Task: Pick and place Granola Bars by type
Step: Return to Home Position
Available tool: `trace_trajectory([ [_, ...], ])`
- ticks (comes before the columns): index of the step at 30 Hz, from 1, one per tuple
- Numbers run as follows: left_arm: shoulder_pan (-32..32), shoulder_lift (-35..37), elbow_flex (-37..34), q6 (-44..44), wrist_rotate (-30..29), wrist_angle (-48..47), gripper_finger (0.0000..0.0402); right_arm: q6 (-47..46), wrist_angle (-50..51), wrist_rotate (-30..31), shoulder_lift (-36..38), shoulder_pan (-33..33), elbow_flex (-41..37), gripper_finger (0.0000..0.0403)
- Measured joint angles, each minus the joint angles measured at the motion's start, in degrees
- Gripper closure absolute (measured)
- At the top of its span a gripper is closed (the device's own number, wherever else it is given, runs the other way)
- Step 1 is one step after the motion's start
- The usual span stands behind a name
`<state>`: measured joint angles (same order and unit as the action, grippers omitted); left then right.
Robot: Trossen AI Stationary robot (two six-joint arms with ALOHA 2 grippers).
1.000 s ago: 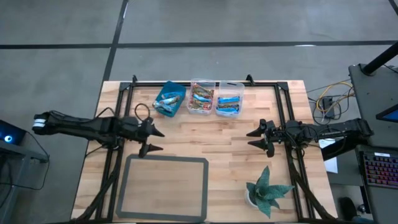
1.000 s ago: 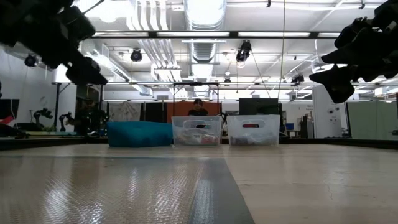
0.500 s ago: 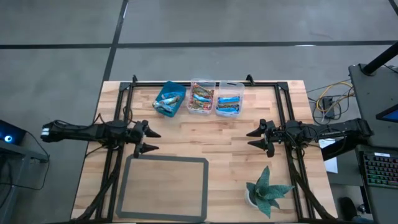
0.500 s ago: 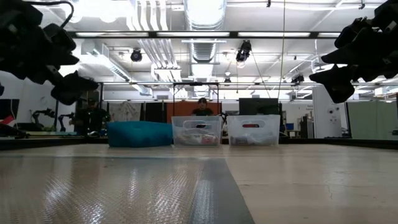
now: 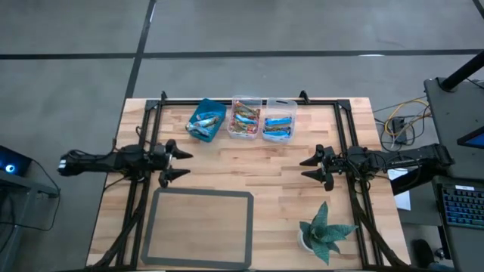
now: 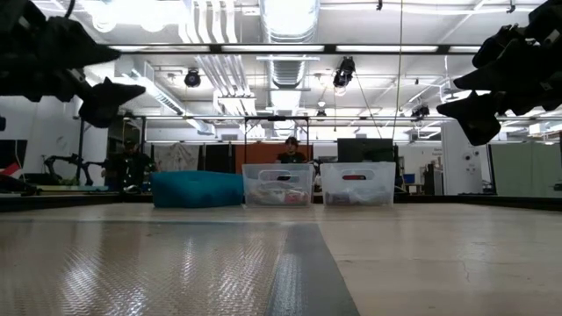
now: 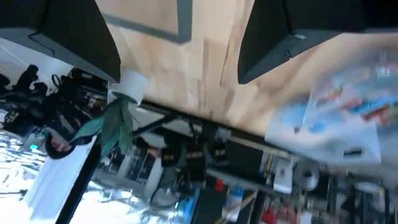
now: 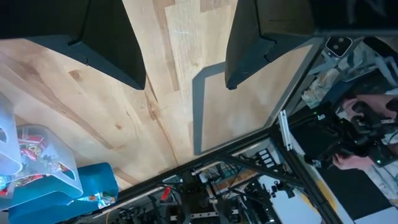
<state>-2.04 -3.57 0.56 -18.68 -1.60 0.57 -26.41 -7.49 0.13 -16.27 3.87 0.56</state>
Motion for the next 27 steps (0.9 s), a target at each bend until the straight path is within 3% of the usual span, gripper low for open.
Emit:
trace_trajectory([
  [3, 0.0, 3.36, -0.02, 1.8, -0.04, -0.18, 0.0099, 0.0, 0.0, 0.02, 0.01, 0.01, 0.0, 0.0193],
  [10, -0.06, 3.56, -0.07, 1.42, 0.23, -0.39, 0.0099, 0.0, -0.01, 0.01, -0.01, 0.01, 0.0, 0.0193],
  [15, -0.07, 3.56, -0.09, 8.89, 0.27, -0.45, 0.0099, 0.0, 0.0, 0.02, 0.01, 0.01, 0.0, 0.0193],
  [27, -0.04, 3.56, -0.13, 7.39, 0.31, -0.47, 0.0099, 0.0, 0.0, 0.02, 0.02, -0.01, 0.0, 0.0193],
])
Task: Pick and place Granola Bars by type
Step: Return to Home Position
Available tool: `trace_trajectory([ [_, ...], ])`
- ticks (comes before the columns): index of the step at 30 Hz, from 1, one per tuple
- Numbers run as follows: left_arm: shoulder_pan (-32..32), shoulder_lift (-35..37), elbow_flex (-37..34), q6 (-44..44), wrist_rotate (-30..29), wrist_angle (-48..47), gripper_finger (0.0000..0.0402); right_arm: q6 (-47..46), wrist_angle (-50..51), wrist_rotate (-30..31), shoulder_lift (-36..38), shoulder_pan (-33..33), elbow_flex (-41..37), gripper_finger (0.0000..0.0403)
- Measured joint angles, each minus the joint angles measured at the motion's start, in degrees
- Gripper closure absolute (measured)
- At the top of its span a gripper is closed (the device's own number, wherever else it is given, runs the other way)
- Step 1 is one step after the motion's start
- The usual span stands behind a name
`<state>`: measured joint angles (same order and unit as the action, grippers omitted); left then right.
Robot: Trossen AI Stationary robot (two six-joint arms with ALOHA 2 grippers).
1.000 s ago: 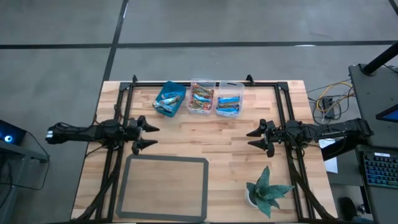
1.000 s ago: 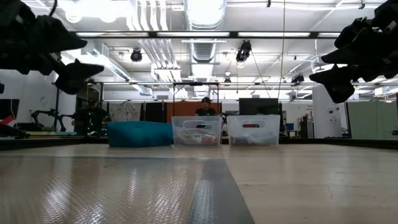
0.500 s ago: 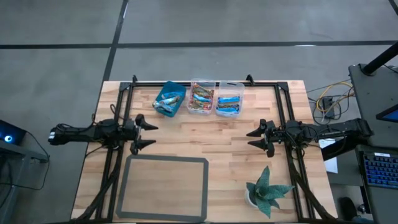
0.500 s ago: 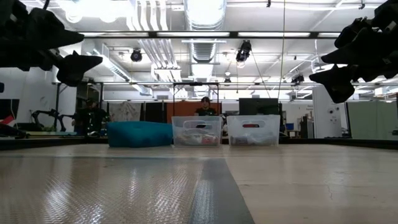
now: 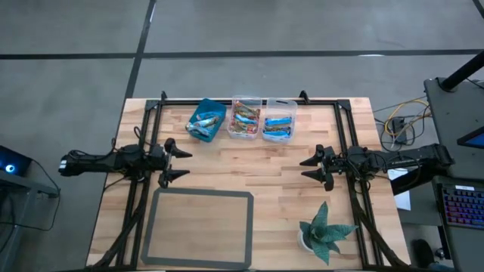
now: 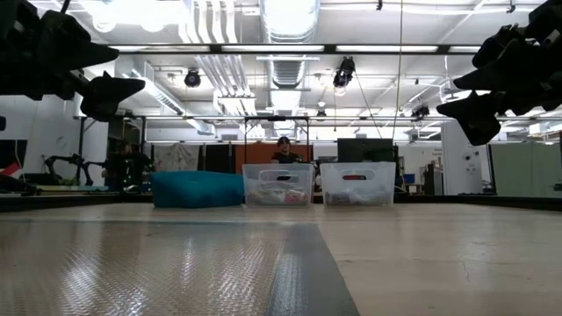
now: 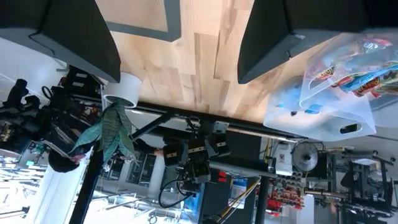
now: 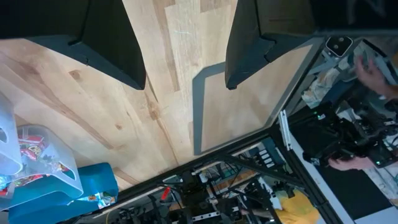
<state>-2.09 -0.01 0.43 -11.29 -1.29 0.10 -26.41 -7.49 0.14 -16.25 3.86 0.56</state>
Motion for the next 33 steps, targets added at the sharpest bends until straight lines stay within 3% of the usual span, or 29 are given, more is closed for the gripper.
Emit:
trace_trajectory([
  [33, 0.0, -0.24, 0.17, -0.07, -0.12, 0.94, 0.0099, 0.0, 0.0, 0.0, -0.02, 0.02, 0.0, 0.0193],
])
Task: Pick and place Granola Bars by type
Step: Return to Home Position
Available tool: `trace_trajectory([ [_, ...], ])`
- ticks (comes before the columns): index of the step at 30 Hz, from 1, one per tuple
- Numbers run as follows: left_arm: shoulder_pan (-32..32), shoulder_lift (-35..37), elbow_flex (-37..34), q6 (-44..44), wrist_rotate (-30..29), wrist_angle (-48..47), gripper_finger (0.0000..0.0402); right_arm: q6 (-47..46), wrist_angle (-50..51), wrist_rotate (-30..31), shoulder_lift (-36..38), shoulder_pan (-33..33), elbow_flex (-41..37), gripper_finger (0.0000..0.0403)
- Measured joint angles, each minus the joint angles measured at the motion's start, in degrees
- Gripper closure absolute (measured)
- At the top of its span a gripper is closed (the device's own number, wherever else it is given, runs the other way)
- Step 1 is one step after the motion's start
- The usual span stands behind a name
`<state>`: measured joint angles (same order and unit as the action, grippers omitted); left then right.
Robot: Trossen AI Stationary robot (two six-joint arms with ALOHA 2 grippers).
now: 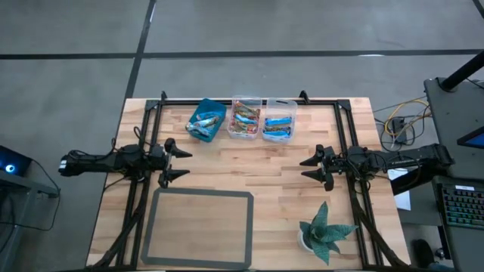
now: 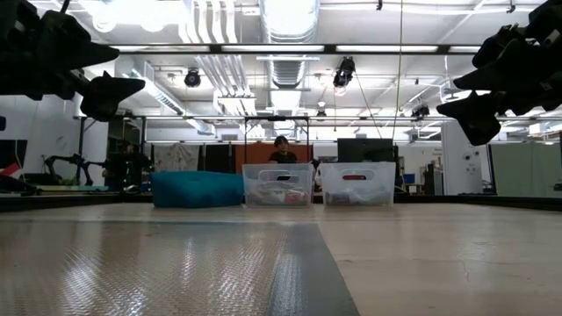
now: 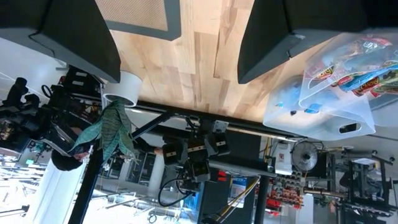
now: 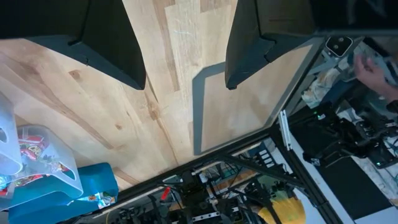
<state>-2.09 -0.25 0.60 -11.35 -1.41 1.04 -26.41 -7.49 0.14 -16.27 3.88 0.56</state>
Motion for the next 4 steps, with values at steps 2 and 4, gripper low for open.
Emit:
trace_trajectory([
  [2, 0.0, 0.0, 0.0, 0.0, 0.02, 0.02, 0.0099, 0.0, 0.0, 0.0, 0.0, 0.0, 0.0, 0.0193],
  [4, 0.0, 0.0, 0.0, 0.0, 0.02, 0.04, 0.0099, 0.01, 0.0, 0.0, 0.0, 0.0, 0.0, 0.0193],
])
